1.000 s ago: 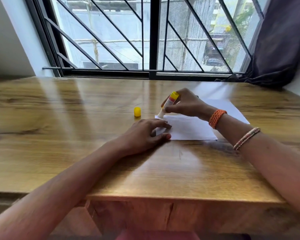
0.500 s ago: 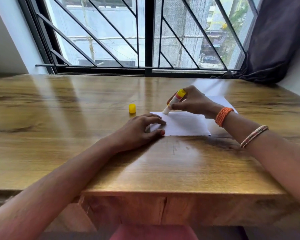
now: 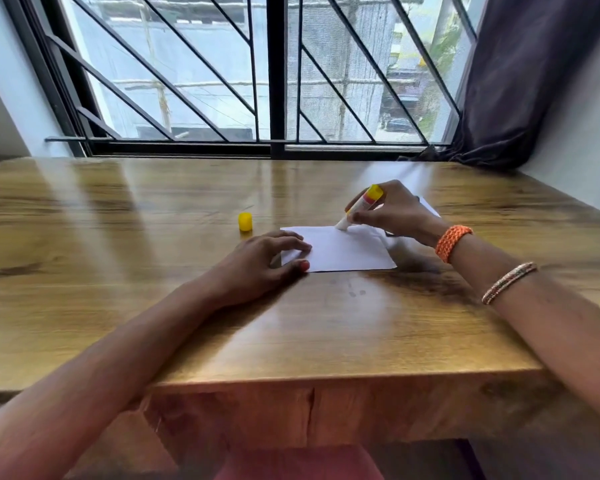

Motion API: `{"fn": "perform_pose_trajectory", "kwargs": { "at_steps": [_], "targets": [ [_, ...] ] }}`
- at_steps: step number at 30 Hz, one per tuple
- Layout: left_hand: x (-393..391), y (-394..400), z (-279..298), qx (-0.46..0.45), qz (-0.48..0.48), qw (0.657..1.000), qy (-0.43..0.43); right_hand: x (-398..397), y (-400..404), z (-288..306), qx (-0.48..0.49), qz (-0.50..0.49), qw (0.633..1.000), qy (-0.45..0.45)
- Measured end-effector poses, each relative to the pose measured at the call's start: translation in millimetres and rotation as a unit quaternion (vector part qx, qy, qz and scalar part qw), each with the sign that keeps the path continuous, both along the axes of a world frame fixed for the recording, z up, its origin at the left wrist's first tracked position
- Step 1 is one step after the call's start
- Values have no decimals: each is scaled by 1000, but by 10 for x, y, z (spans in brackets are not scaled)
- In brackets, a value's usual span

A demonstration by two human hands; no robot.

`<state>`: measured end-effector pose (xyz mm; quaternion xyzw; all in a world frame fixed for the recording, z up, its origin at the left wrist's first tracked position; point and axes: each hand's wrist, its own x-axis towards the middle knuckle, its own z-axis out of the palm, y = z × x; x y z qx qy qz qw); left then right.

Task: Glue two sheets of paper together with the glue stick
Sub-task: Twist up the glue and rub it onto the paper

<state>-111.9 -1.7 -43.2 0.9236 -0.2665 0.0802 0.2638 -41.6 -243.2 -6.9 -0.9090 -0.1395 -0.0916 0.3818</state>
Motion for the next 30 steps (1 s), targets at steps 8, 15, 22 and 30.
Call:
{"fn": "perform_pose_trajectory", "kwargs": {
  "at_steps": [8,15,22,30],
  "targets": [
    [-8,0,-4,1,-13,1000,-15,18,-211,-45,7,-23,1000,-11],
    [-29,-18,12,15,-10,1000,-19,-8,-315,-22,15,-44,999,1],
    [-33,-24,14,16,-10,1000,-22,-39,-336,-22,16,-74,997,-7],
    [-21,-17,-4,5,-17,1000,-19,-111,-349,-35,8,-79,997,-5]
  ]
}}
